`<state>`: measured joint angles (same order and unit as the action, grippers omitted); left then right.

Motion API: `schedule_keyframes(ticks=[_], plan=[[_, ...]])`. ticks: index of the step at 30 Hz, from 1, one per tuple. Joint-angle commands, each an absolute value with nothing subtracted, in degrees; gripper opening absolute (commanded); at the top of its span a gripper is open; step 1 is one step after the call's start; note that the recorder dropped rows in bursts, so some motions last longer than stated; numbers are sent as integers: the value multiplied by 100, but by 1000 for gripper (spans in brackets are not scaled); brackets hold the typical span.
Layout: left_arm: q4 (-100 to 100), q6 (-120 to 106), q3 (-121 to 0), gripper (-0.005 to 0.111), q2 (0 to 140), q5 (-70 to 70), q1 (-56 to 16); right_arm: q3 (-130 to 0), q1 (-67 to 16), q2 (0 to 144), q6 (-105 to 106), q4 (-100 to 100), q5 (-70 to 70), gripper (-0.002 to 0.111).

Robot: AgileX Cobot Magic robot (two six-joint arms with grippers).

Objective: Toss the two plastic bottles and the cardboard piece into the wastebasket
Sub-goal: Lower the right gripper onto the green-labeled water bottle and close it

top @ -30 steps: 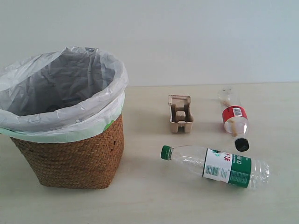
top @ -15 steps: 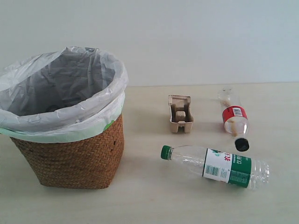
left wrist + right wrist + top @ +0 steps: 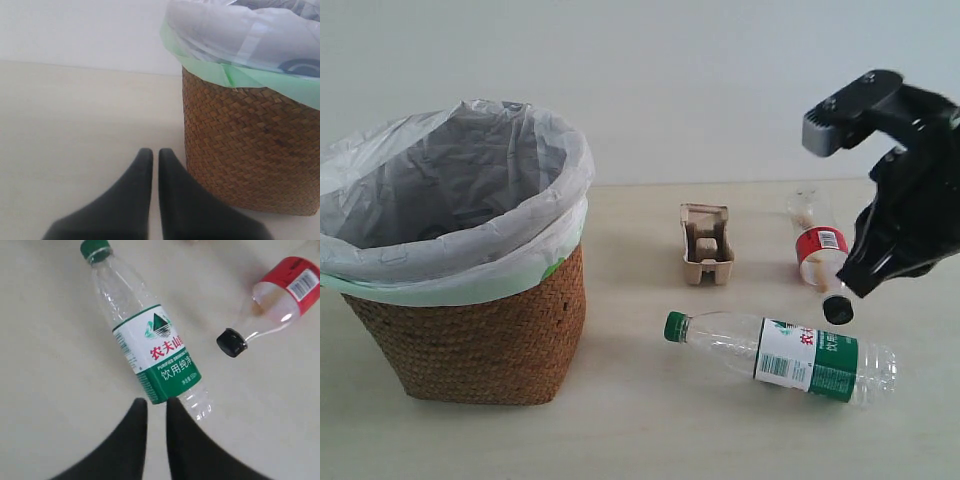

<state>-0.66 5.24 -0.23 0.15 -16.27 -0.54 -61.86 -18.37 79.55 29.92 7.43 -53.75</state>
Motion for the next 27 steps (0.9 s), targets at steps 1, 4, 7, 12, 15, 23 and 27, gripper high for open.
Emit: schedule_keyframes(ticks=[1, 4, 7, 12, 15, 23, 27], plan=[[-94, 555, 0, 4, 0, -1588, -55, -6322, -1846, 8612, 3569, 672, -5391, 44], [-94, 555, 0, 4, 0, -1588, -55, -6332, -1861, 9017, 3840, 737, -5330, 63], [-94, 555, 0, 4, 0, -1588, -55, -6332, -2018, 9356, 4168, 689, -5114, 60], [-94, 555, 0, 4, 0, -1588, -55, -6332, -2386, 9735, 4483, 554, -4712, 59], [-94, 555, 0, 4, 0, -1588, -55, -6332, -2576, 9943, 4437, -87, -4657, 59], [-94, 555, 0, 4, 0, -1588, -55, -6332, -2587, 10092, 4211, -658, -4195, 65], [-94, 555, 0, 4, 0, -1588, -55, -6332, -2587, 10438, 4082, -524, -4123, 65]])
